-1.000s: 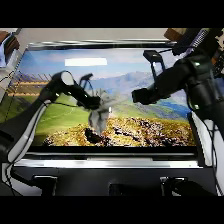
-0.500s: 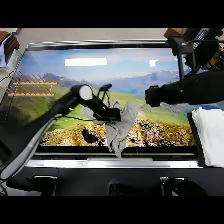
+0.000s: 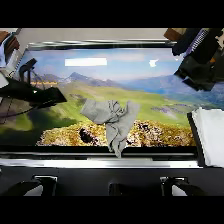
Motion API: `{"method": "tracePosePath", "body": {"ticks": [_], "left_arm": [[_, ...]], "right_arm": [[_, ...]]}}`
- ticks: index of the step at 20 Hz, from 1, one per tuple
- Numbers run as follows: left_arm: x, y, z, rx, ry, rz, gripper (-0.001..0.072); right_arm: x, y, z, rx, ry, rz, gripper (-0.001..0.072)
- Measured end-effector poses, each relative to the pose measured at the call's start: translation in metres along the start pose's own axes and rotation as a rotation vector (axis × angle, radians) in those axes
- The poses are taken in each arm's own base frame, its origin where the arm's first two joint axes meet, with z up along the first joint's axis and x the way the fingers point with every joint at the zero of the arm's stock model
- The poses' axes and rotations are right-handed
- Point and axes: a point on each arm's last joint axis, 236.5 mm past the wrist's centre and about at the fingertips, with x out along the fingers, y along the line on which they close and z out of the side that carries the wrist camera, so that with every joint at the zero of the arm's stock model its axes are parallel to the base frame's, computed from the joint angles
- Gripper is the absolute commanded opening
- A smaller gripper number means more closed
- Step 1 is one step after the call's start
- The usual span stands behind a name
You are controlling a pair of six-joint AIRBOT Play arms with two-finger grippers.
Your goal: Fold the clothes and pants, and hang the long-sleeved shirts on hangers.
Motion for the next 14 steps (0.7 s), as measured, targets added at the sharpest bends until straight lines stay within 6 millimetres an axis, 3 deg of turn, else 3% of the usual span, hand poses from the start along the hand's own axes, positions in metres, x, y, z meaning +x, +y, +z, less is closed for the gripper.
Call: {"method": "tracePosePath", "body": {"ticks": [2, 7, 11, 14], "left_arm": [[-0.001, 0.017, -0.013, -0.045, 0.011, 0.009, 0.0624], [0.012, 0.029, -0.029, -0.112, 0.032, -0.022, 0.0624], [0.016, 0.030, -0.026, -0.128, 0.008, -0.038, 0.0624], [0.019, 0.031, -0.026, -0.135, 0.003, -0.039, 0.0624]], "right_arm": [[0.044, -0.016, -0.019, 0.035, 0.174, 0.081, 0.0611], [0.144, -0.025, -0.091, 0.021, 0.501, 0.194, 0.0609], [0.197, -0.021, -0.137, -0.015, 0.624, 0.209, 0.0607], [0.223, -0.025, -0.159, -0.020, 0.676, 0.194, 0.0605]]}}
